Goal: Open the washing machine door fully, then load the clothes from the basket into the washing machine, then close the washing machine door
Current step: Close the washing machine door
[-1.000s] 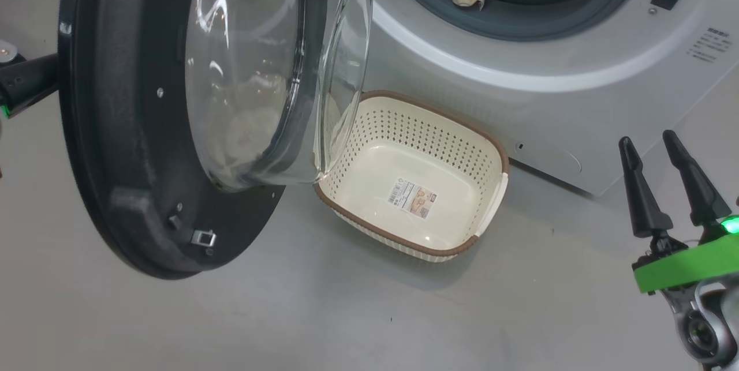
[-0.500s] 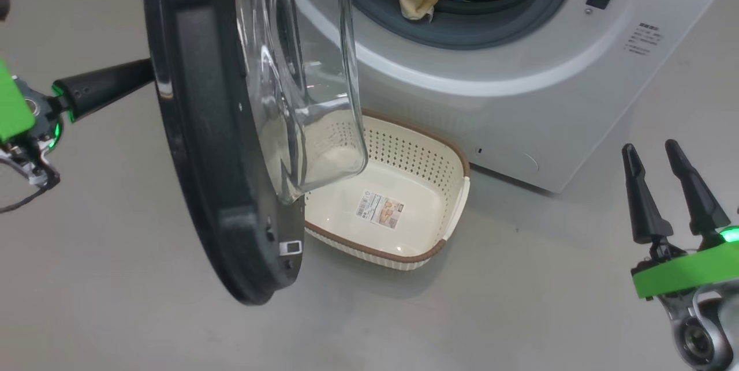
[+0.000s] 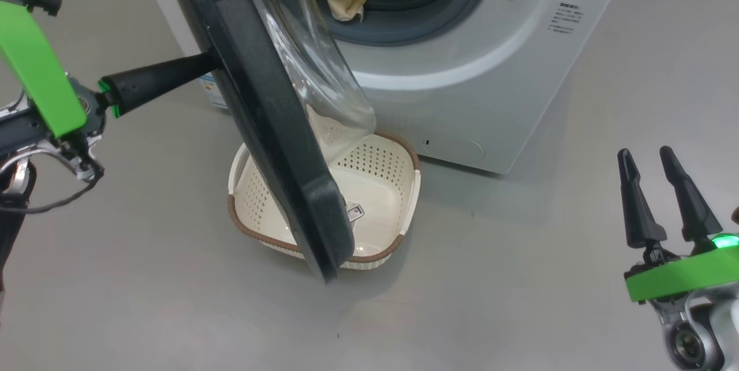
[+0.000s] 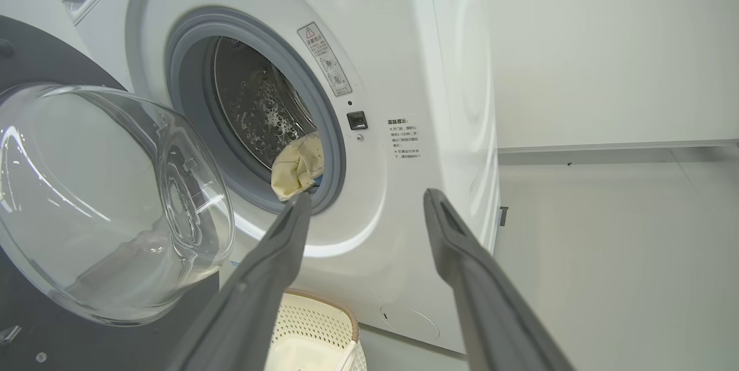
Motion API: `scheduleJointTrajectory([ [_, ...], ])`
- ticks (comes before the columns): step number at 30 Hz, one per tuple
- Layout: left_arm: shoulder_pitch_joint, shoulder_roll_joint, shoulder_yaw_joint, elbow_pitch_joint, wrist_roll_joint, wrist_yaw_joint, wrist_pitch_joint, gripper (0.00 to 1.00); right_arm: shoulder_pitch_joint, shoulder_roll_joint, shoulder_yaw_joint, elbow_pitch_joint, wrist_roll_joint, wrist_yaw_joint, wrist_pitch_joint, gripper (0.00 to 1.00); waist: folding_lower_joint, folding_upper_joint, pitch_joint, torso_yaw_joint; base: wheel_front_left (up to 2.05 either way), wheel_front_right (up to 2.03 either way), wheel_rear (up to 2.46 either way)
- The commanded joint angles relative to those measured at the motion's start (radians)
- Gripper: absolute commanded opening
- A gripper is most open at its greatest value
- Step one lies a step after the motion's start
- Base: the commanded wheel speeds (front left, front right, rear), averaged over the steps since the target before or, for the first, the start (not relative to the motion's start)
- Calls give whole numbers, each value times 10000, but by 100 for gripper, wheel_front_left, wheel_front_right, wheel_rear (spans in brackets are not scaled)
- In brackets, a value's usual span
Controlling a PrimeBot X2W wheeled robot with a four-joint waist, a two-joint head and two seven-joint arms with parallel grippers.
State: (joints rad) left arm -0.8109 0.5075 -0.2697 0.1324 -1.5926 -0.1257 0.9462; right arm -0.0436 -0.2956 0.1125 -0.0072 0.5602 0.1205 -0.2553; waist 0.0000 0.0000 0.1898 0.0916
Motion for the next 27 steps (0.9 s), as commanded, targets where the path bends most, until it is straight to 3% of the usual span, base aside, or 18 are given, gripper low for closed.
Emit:
scheduleJointTrajectory([
  [1,-704,320,434,-292,142,-50,-146,0,-155,-104,81,-308,-113,102,-65,100,0,0,74,-315,0,0,0],
  [13,-1028,132,455,-63,536,-50,-684,0,-240,155,-99,-363,-140,102,-65,100,0,0,317,-1276,0,0,0],
  [27,-146,316,660,-25,462,-50,-1183,0,-217,239,-173,-326,-183,102,-65,100,0,0,189,-1131,0,0,0],
])
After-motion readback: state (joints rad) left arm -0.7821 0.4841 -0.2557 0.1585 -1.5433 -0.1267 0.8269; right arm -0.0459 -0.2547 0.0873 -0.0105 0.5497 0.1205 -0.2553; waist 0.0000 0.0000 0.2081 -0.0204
